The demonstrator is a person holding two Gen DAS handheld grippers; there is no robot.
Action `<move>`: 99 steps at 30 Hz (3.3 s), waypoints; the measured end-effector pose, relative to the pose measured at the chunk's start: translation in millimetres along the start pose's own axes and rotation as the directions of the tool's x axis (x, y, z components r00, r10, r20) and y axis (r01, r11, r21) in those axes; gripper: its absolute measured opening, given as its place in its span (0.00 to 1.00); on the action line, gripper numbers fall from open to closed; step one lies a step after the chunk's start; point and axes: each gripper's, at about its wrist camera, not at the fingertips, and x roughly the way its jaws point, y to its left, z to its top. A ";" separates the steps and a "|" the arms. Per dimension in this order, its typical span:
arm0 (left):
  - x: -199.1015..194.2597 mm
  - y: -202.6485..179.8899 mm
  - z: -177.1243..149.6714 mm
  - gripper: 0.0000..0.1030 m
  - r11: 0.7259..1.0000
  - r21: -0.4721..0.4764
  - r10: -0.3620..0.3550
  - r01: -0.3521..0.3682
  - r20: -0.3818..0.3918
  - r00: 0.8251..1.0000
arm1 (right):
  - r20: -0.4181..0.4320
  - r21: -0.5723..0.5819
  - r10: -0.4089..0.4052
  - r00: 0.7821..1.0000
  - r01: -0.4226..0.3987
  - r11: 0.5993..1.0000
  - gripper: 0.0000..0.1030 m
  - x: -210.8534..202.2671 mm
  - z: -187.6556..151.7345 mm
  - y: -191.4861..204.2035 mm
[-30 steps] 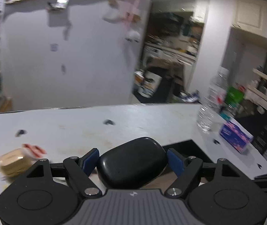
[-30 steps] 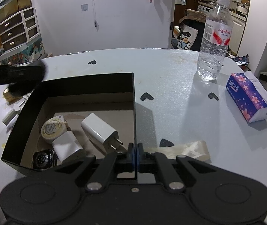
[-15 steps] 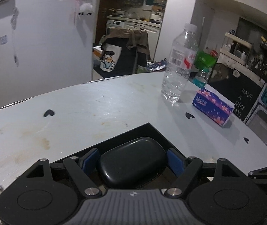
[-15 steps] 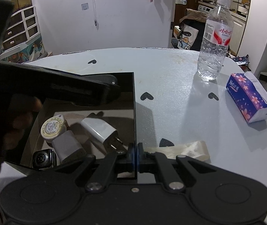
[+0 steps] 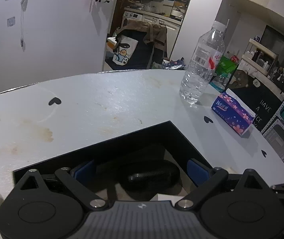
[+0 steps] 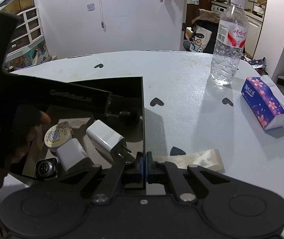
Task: Organize rigid objects
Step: 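Carry the black earbud case with the left gripper into the box and release, then move the left gripper to the white watch-strap tool and grasp it, then carry the white strap tool with the left gripper into the box and release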
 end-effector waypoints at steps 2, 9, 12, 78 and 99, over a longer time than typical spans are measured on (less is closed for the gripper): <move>-7.4 -0.4 -1.0 0.96 1.000 0.004 0.000 0.000 0.002 1.000 | 0.000 0.002 0.002 1.000 -0.002 1.000 0.03 0.1 0.1 0.0; -34.9 -3.3 -8.6 0.98 0.999 0.033 0.005 -0.005 0.018 1.000 | 0.000 0.009 0.002 1.000 -0.002 1.000 0.03 0.4 0.0 -0.6; -45.1 -3.1 -14.5 0.99 0.999 0.041 0.011 -0.012 0.022 1.000 | 0.000 0.009 0.002 1.000 -0.002 1.000 0.03 0.1 -0.5 -0.4; -94.5 143.1 -70.8 0.46 0.927 -0.061 0.376 -0.371 0.138 0.916 | 0.000 0.006 -0.001 1.000 0.001 1.000 0.03 -2.1 -3.3 -2.7; -69.7 17.3 -33.5 0.46 0.978 0.174 0.088 -0.114 0.154 0.984 | 0.007 0.006 0.015 1.000 -0.015 1.000 0.03 -3.6 -4.5 -3.6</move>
